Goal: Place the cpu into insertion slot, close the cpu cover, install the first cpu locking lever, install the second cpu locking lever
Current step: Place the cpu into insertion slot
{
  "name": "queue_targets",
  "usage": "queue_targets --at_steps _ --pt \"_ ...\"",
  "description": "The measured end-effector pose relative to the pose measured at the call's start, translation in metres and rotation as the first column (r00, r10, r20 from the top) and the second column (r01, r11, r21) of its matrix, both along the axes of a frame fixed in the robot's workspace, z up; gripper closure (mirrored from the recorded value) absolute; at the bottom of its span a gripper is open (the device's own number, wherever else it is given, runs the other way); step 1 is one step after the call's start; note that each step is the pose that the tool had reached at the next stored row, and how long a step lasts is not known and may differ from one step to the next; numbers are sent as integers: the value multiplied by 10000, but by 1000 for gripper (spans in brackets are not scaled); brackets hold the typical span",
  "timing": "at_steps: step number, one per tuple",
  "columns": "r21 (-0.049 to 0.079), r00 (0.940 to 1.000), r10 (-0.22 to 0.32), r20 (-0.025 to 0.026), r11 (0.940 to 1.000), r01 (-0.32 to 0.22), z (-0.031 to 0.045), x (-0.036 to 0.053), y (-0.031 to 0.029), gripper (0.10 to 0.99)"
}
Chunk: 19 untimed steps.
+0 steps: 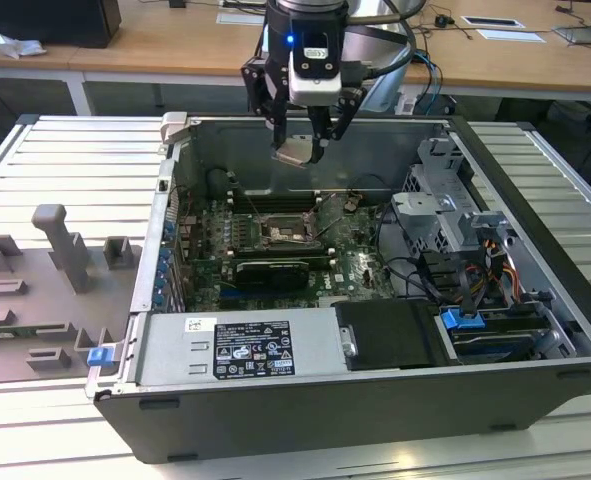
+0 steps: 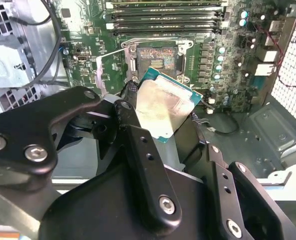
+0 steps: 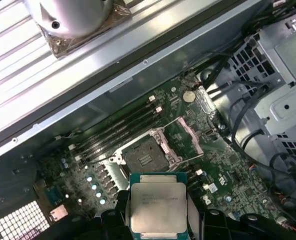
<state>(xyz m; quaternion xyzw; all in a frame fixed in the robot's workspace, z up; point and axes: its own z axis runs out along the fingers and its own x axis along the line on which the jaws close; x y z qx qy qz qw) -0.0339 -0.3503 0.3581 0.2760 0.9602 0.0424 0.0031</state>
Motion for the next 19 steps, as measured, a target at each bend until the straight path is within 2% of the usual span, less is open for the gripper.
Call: queue_targets --at_steps 3,6,19 --pt "0 9994 -350 0 9994 350 -2 0 0 545" --pt "1 9959 -899 1 9959 899 -6 0 0 545" --pt "0 9887 -1496 0 9887 1496 -11 0 0 545"
